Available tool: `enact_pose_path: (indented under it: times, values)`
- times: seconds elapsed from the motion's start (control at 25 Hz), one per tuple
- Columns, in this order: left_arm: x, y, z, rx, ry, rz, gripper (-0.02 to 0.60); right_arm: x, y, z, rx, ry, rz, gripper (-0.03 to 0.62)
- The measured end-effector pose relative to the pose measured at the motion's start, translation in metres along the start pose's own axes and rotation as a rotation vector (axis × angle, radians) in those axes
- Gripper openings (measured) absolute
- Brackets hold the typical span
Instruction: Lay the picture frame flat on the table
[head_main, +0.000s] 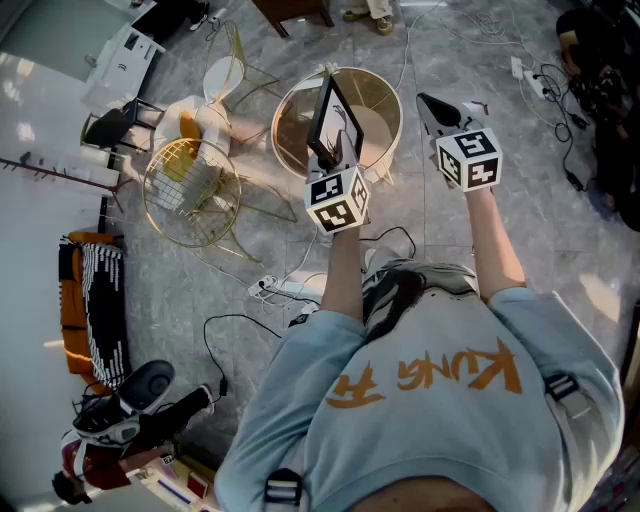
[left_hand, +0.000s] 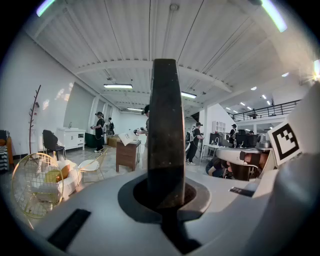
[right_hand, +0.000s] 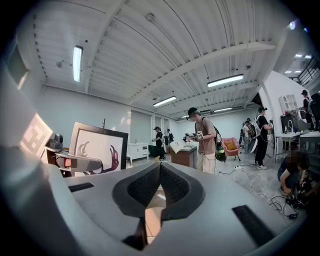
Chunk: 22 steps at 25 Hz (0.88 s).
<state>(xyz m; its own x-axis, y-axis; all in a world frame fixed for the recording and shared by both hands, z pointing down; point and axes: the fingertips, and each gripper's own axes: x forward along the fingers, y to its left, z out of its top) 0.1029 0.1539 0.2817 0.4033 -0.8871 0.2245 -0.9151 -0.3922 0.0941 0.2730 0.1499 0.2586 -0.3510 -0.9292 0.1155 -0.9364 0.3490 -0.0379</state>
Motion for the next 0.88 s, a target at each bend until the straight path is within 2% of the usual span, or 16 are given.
enact_pose_path:
  times: [0.28,0.64,0.88]
  values:
    - [-0.008,0.005,-0.004,-0.007,-0.002,0.009,0.026,-0.001,0.002,-0.001,0.042,-0.025,-0.022,-0.003]
    - [-0.008,0.015,-0.008,-0.021,0.003,0.017,0.026,0.007,0.003,-0.009,0.044,0.006,-0.042,-0.003]
    - [-0.002,0.015,0.007,-0.025,-0.017,0.017,0.026,0.011,-0.005,0.004,0.038,0.001,-0.046,-0.003]
